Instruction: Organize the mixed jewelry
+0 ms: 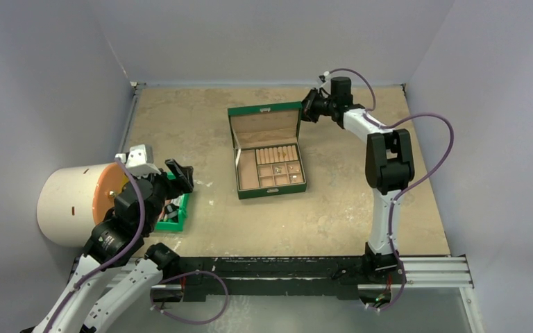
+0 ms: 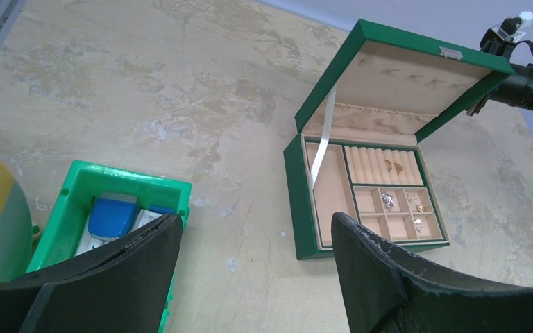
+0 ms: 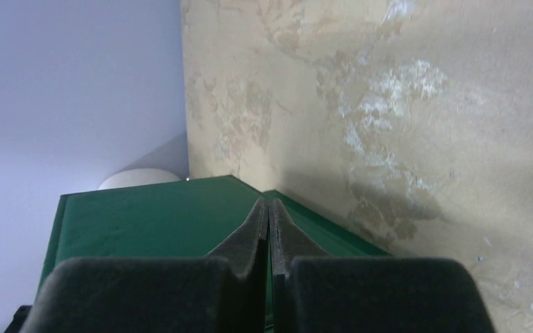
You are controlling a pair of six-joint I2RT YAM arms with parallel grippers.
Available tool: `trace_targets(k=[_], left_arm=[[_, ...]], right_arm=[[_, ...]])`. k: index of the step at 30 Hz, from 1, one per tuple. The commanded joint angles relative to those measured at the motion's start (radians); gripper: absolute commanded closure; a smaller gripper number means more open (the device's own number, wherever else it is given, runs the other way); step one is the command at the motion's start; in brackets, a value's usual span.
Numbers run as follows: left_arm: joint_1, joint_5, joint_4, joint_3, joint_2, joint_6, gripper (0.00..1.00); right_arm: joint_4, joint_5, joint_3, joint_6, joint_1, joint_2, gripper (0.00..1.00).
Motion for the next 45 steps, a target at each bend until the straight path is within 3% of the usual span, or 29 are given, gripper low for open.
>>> trace_targets(k=[1,19,29,38,45], left_arm=[[0.005,0.004,0.029,0.009,0.016,-0.018,0.21],[0.005,0.023,0.027,0.016,0.043,-0.019,0.22],[0.005,0.058,0.033,0.060,0.110,-0.008,0.23],[0.005,0.179,0.091,0.126,0.220,-0.001,0.24],[0.005,0.278,0.128,0.164,0.368,-0.031,0.31]], right_arm=[[0.079,-0.073,-0.048,0.000,0.008,-0.112,1.00],[0.090,-0.061,-0.241,-0.053,0.013,-0.299,1.00],[-0.026,0.012,-0.331,-0.153,0.025,-0.464,1.00],[-0.208,0.153,-0.362,-0.270,0.062,-0.605,1.00],[-0.386,0.372,-0.328,-0.371,0.195,-0.667,1.00]])
